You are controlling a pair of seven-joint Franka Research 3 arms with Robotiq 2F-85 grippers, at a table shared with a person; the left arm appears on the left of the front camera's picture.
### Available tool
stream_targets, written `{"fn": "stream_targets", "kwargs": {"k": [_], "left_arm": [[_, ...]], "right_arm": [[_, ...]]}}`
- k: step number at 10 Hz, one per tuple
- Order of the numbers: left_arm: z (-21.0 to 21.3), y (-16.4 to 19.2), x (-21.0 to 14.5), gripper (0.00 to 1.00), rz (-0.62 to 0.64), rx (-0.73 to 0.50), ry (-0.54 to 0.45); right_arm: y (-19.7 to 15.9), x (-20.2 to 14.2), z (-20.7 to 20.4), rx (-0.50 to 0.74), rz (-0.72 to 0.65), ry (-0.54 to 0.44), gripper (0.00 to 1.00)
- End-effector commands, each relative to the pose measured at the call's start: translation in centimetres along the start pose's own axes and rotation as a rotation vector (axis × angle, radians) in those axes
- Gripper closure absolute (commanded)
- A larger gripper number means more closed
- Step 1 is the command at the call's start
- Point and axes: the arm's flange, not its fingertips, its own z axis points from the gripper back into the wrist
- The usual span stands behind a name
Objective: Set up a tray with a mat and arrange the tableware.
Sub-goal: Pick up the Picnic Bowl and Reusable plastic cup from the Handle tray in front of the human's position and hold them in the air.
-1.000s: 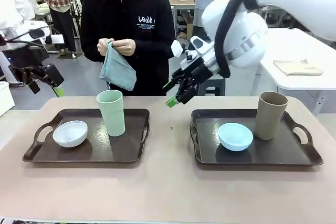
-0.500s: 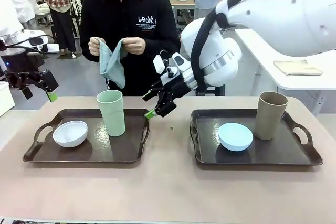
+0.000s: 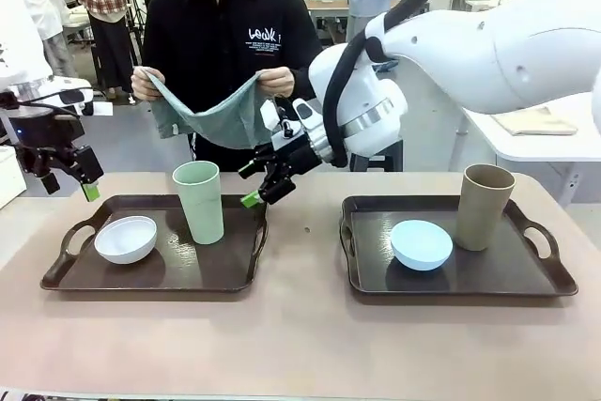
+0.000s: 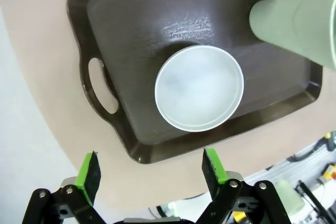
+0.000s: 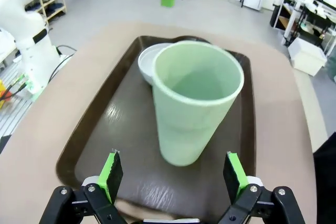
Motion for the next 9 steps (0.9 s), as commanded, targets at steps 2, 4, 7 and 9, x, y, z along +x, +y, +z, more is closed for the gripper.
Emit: {"fn": "stream_targets", "kwargs": {"k": [2,4,7,9], "left_arm": [[-1.3,1.0,-0.3,0.00,-0.040,-0.026,0.039],[-2.0,0.4,0.5,0.00,0.019,-0.099,-0.052],[-1.7,0.6,-0.1,0.00,-0.029,-0.021,0.034],[-1.9,0.5,0.2,0.00,-0.017,-0.039,0.020]], "right_arm": [[-2.6,1.6,-4.4,0.049,-0.045,-0.020,0.00],[-2.9,1.9,-5.9,0.103,-0.069,-0.004,0.00],[-1.5,1.4,-4.5,0.045,-0.039,-0.032,0.00],[-1.5,1.4,-4.5,0.045,-0.039,-0.032,0.00]]}}
